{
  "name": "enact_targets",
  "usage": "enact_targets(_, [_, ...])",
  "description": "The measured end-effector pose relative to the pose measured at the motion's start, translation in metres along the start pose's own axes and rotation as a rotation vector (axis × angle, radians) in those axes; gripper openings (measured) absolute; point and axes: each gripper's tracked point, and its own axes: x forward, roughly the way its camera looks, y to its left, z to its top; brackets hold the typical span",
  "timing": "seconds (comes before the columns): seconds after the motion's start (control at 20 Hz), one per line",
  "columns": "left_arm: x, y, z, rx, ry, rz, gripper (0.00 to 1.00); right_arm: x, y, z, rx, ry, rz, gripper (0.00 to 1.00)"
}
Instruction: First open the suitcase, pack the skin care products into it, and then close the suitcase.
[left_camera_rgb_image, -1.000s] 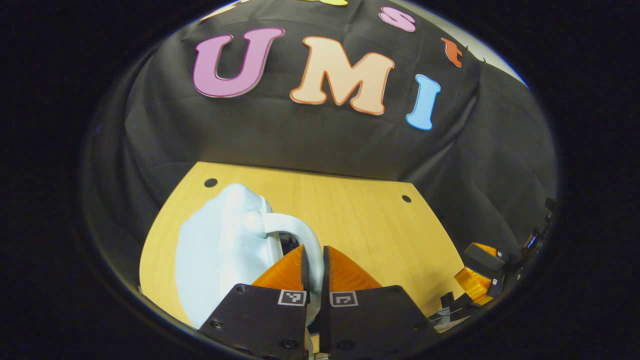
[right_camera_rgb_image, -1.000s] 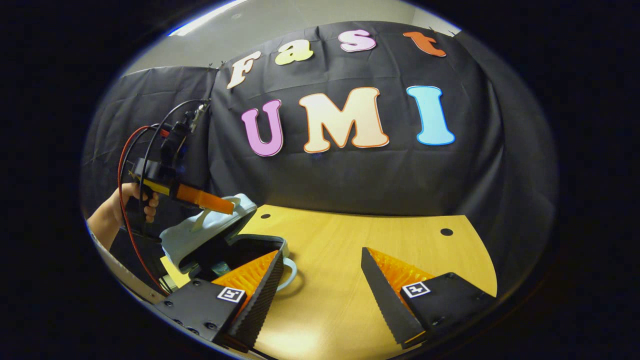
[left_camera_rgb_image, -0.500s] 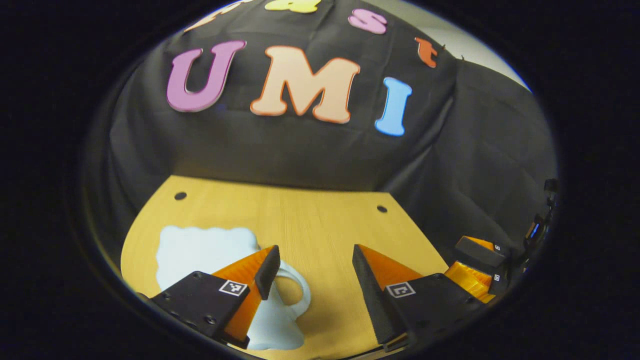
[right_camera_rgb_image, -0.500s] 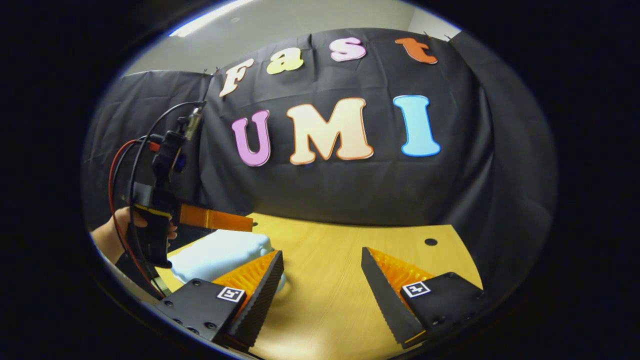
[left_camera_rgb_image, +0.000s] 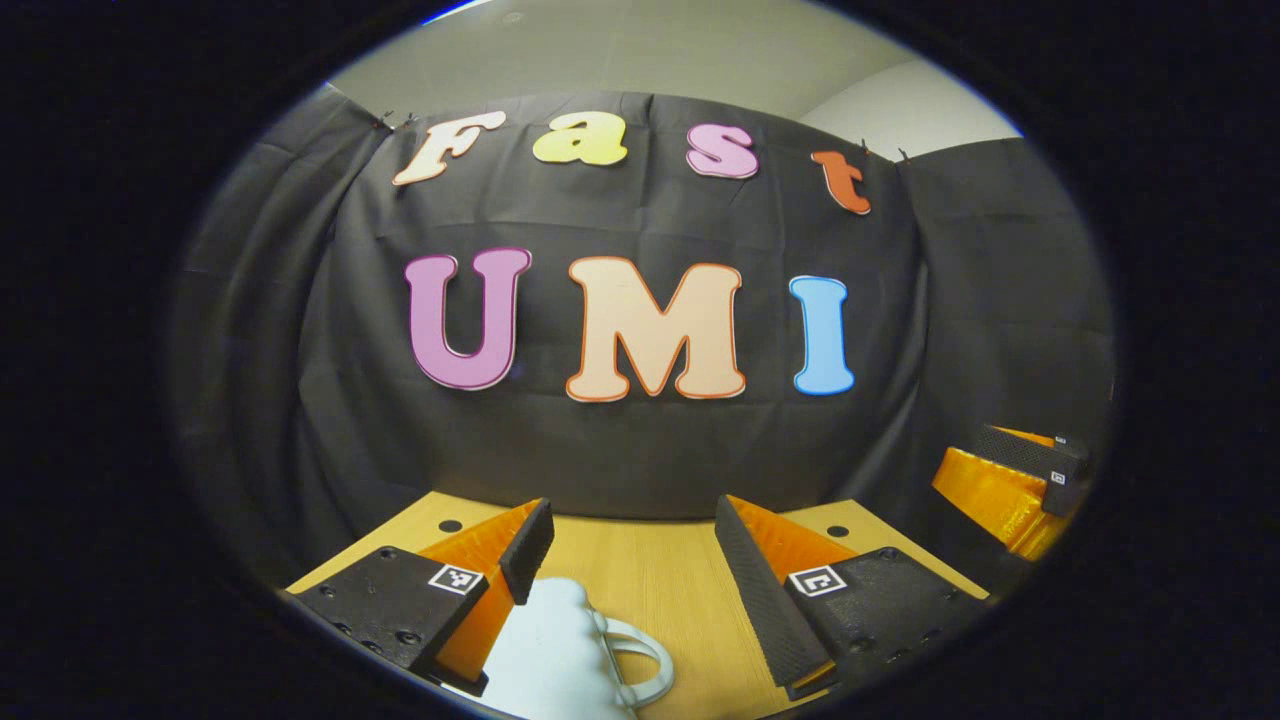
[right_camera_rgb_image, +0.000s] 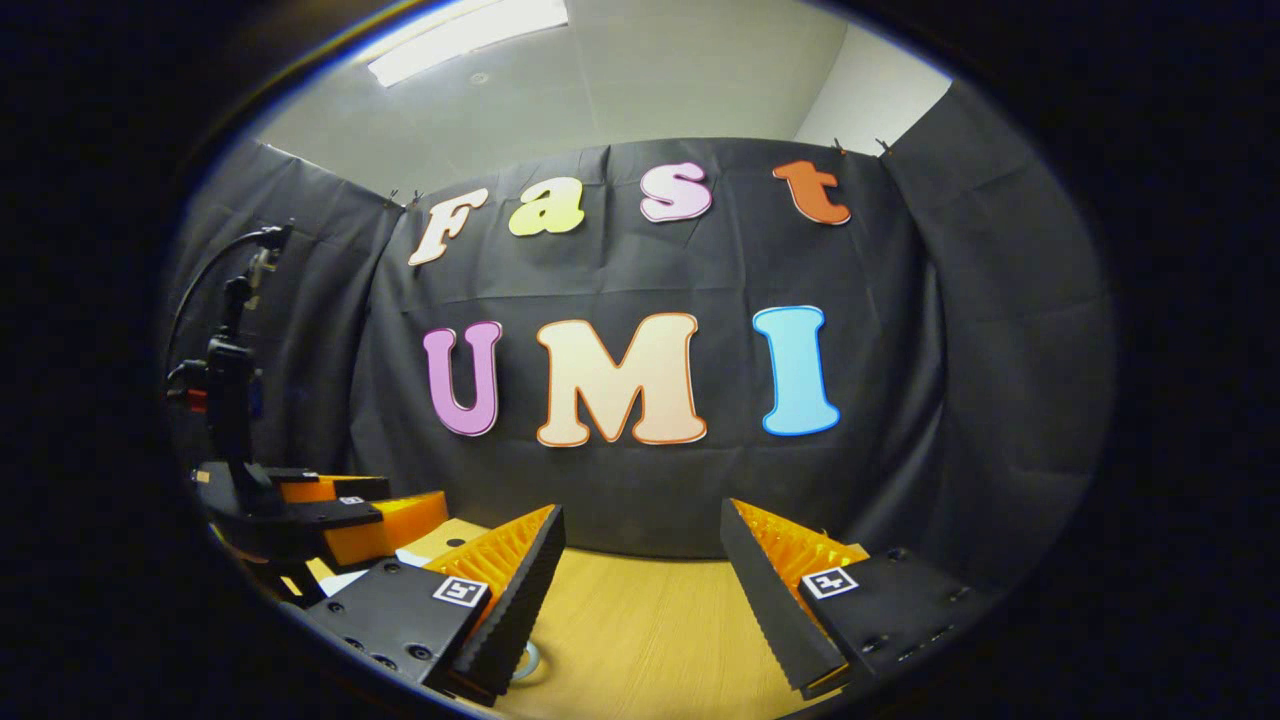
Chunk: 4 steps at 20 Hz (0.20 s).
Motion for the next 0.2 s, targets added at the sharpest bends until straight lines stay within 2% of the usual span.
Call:
enact_targets(0.05, [-0.0003,-0.0006,-0.0042,0.0,0.007,-0.01,0.95,0.001,0.0036,0.0003,-0.001,0.004,-0.003,0.94])
enact_targets(0.1, [-0.0004,0.0,-0.0065,0.0,0.014,-0.013,0.95,0.0031,0.0054,-0.0014,-0.004,0.01,-0.009,0.98])
enact_targets(0.2, [0.0006,0.0078,-0.0037,0.007,0.011,-0.009,0.95,0.0057,0.0116,-0.0027,-0.003,0.016,-0.016,0.98])
